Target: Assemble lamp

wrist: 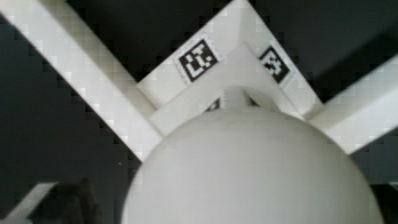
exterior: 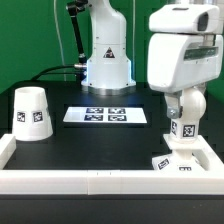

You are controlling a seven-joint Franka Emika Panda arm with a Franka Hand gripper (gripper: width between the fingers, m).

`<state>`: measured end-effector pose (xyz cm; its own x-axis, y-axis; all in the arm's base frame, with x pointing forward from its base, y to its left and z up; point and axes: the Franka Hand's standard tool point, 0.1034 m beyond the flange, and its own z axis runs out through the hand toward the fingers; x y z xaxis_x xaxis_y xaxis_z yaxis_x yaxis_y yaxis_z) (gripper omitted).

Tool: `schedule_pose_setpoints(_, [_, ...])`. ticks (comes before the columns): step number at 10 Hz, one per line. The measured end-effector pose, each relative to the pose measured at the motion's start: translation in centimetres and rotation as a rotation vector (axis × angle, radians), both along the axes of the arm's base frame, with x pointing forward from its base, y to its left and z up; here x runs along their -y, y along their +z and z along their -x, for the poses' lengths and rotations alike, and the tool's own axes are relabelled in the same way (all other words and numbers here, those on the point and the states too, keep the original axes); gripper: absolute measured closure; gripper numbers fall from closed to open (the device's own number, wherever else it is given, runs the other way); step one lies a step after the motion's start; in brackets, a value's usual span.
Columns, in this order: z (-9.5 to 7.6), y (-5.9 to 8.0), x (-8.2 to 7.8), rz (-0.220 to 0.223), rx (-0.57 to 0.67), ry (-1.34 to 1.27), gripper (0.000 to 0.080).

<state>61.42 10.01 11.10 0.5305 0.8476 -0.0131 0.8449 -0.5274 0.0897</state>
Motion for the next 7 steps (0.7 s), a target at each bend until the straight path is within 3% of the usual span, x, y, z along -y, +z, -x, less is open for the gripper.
schedule_pose_setpoints(1, [0.01,-0.02,0.03,0.001,-0.001,0.005,0.0101])
schedule_pose_setpoints(2, [0.01,-0.03,0.09,0.001,-0.001,0.004,0.0223])
schedule_pose_setpoints(5, [0.0,-0.04,0.13,-0.004,0.002,-0.04,0.0223])
schedule_pose_setpoints(7, [-0.01,-0.03,0.28,-0.021,0.019,-0.206,0.0223])
